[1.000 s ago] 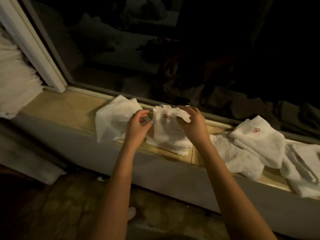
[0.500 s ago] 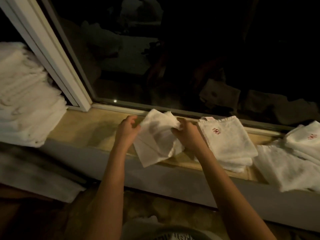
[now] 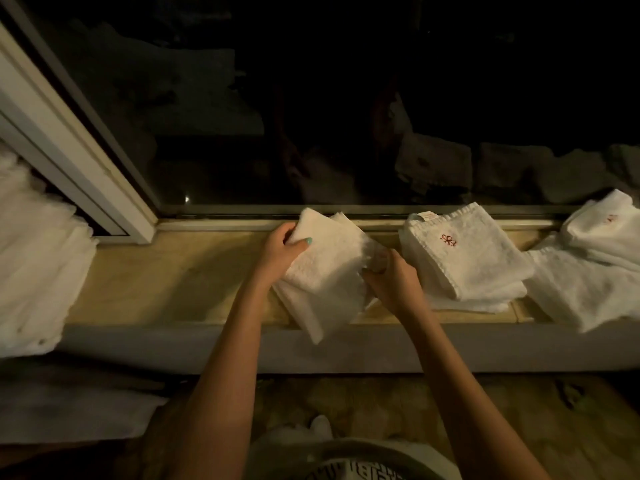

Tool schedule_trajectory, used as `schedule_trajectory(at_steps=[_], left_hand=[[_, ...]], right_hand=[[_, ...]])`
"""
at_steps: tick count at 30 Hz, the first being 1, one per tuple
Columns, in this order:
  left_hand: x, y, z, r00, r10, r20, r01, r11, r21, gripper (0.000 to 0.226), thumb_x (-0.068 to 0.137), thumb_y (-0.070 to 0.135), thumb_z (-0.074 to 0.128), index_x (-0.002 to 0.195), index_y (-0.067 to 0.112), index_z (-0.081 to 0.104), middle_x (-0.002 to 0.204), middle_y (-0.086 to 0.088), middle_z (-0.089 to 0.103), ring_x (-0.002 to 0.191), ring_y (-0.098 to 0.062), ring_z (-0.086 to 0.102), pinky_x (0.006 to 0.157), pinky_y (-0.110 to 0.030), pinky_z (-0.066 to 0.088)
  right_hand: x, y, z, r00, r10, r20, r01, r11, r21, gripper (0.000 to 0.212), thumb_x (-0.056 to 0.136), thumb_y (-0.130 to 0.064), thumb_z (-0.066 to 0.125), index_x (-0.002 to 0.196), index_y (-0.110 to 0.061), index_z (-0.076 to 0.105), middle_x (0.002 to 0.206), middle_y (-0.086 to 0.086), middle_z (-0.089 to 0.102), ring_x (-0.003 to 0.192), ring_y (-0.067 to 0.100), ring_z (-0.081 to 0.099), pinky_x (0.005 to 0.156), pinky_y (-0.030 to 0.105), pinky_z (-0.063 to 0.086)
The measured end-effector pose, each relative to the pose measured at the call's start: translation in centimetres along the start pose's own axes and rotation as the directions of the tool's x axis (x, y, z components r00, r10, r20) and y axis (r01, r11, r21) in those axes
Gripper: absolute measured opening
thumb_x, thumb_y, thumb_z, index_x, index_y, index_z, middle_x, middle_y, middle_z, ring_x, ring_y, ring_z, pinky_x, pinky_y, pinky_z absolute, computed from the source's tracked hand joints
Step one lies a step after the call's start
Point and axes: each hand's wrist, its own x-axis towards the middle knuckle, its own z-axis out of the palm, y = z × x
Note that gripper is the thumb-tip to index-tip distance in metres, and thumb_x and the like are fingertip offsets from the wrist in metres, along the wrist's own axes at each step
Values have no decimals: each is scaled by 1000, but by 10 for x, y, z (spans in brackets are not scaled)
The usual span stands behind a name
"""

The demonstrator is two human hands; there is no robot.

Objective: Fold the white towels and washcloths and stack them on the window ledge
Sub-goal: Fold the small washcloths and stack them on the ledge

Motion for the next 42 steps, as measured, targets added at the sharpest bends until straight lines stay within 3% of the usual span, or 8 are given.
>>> schedule_trajectory(at_steps=[6, 11, 17, 22, 25, 30, 34, 42], left_hand=[[22, 8, -4, 996, 5, 88, -8, 1000, 30, 35, 89, 28, 65, 118, 10, 57, 112, -2, 60, 99, -18, 57, 80, -32, 44], [30, 10, -7, 983, -58, 172, 89, 979, -181, 18, 90, 28, 64, 96, 11, 62, 96, -4, 67, 90, -18, 62, 78, -34, 48], [32, 21, -6, 965, -51, 258, 133, 940, -313, 7, 91, 21, 62, 98, 20, 64, 99, -1, 69, 94, -17, 65, 80, -30, 53], [29, 25, -19, 939, 92, 330, 50, 917, -396, 11, 81, 21, 71, 90, 21, 66, 89, 2, 69, 86, -14, 65, 78, -32, 52], [30, 35, -23, 909, 169, 382, 3, 912, -411, 13, 78, 20, 73, 89, 21, 68, 86, 3, 70, 84, -12, 66, 72, -25, 54], [35, 40, -19, 929, 133, 346, -50, 970, -238, 4, 88, 18, 64, 91, 14, 65, 86, 1, 68, 79, -12, 64, 67, -24, 51], [33, 12, -22, 923, 2, 385, -25, 998, 54, 29, 86, 36, 68, 91, 8, 68, 73, 7, 65, 67, -9, 59, 62, -27, 42], [18, -8, -32, 933, -34, 360, -6, 994, 110, 35, 86, 34, 68, 95, 1, 67, 87, -16, 69, 78, -26, 63, 71, -38, 46]], right_hand=[[-3, 10, 4, 998, 63, -13, -62, 996, 62, 15, 89, -19, 63, 98, -8, 67, 86, 7, 70, 77, 21, 66, 64, 24, 51], [-5, 11, 13, 991, 118, -68, -95, 959, 265, 28, 92, -26, 61, 116, -11, 63, 81, -9, 62, 70, 1, 58, 52, 11, 43], [9, 8, 18, 976, 103, -192, -66, 980, 188, 29, 88, -26, 64, 112, -10, 61, 103, 6, 65, 90, 19, 61, 76, 39, 54], [25, -13, 3, 966, -209, -154, 234, 958, 166, 54, 88, -24, 67, 137, -16, 48, 139, 3, 48, 124, 16, 45, 103, 31, 41], [37, -28, -10, 956, -292, -14, 287, 932, 223, 45, 89, -22, 67, 132, -16, 54, 130, 2, 54, 120, 14, 48, 102, 33, 42], [50, -31, -24, 959, -262, 105, 239, 951, 196, 11, 90, -26, 65, 90, -16, 67, 80, -1, 64, 70, 15, 60, 58, 23, 47], [55, -16, -22, 971, -226, 81, 223, 974, 41, 15, 93, -28, 59, 94, -14, 65, 83, -1, 63, 73, 14, 58, 61, 27, 45], [71, -9, -13, 982, -184, 34, 186, 981, -60, 21, 91, -28, 63, 92, -8, 66, 84, 4, 62, 78, 23, 59, 62, 29, 42]])
